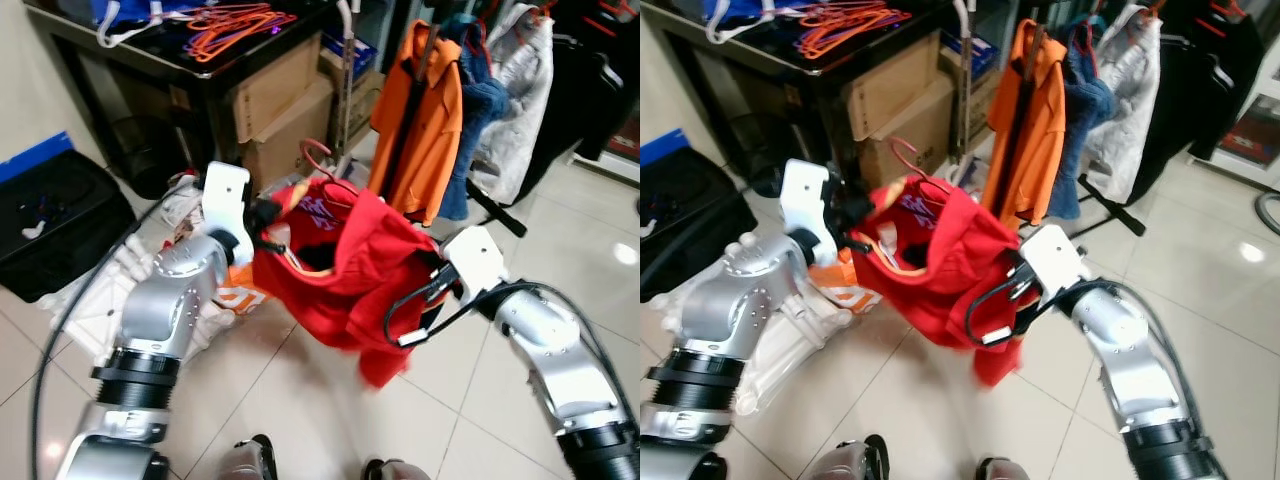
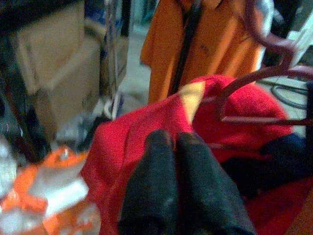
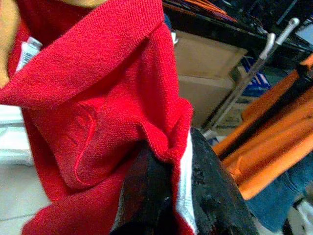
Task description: Hang hanger
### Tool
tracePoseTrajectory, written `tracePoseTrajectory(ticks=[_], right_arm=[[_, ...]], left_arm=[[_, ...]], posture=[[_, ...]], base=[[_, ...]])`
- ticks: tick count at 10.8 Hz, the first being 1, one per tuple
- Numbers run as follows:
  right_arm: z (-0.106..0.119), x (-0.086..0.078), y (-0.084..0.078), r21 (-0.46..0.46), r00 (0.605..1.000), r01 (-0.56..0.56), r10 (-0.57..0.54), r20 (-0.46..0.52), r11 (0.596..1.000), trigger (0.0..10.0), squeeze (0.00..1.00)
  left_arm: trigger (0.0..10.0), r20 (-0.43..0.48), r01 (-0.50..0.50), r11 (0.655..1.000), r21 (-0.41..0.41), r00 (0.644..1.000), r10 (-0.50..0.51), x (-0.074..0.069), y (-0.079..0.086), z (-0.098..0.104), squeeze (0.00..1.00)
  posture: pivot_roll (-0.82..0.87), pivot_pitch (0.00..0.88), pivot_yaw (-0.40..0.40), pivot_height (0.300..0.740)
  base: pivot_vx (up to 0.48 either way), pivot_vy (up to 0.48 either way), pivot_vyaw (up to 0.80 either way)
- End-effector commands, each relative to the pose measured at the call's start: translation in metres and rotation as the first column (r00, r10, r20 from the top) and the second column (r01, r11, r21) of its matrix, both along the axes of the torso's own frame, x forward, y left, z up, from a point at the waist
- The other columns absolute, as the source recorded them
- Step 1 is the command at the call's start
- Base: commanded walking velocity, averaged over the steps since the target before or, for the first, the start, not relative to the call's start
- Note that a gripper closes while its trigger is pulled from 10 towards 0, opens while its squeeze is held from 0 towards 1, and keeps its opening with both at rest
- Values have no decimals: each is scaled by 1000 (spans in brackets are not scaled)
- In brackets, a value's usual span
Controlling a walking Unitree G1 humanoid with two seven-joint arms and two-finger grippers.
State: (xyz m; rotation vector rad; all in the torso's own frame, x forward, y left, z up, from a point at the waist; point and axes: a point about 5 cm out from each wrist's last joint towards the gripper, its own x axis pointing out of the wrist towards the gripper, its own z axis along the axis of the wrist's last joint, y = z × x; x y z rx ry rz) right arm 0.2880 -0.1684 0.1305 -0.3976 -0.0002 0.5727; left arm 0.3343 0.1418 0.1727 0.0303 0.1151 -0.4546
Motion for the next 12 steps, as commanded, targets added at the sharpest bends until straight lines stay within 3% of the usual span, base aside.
tracePoseTrajectory(ticks=[1,3,5,7,8,9,10,11,12], right_arm=[[13,-1,0,22,999,-18,17,48,1000,0,12],[13,-1,-2,22,999,-28,27,44,999,0,20],[13,-1,0,34,998,-49,47,36,998,0,20],[10,-3,-2,54,997,-77,77,2,996,0,20],[11,-5,-6,93,993,-109,112,-29,990,0,16],[17,-6,-13,149,988,-132,142,-57,980,0,16],[21,-6,-18,182,983,-156,171,-69,971,0,12],[34,-7,-29,259,968,-208,237,-85,943,0,12],[45,-12,-36,289,943,-277,317,-100,916,0,0]], left_arm=[[10000,76,84,996,38,993,-87,-1,-10,16,1000],[10000,129,203,977,58,969,-209,-6,-20,31,1000],[10000,154,298,955,3,943,-295,-14,-28,54,1000],[10000,279,390,920,-18,886,-370,-22,-7,97,1000],[10000,366,407,913,-13,852,-375,-26,23,121,1000],[10000,379,426,904,15,834,-400,-33,46,131,1000],[10000,347,437,898,54,835,-427,-37,55,126,1000],[10000,281,460,882,104,837,-469,-45,77,113,0],[10000,240,453,880,144,847,-475,-47,94,106,0]], posture=[[-146,90,4,740],[-145,91,5,740],[-142,95,9,740],[-136,96,8,740],[-130,97,5,740],[-125,99,1,740],[-122,99,1,740],[-122,101,-3,740],[-118,105,-9,740]], base=[[0,0,0],[0,0,0],[0,0,0],[0,0,0],[0,0,0],[0,0,0],[0,0,0],[0,0,0],[0,0,0]])
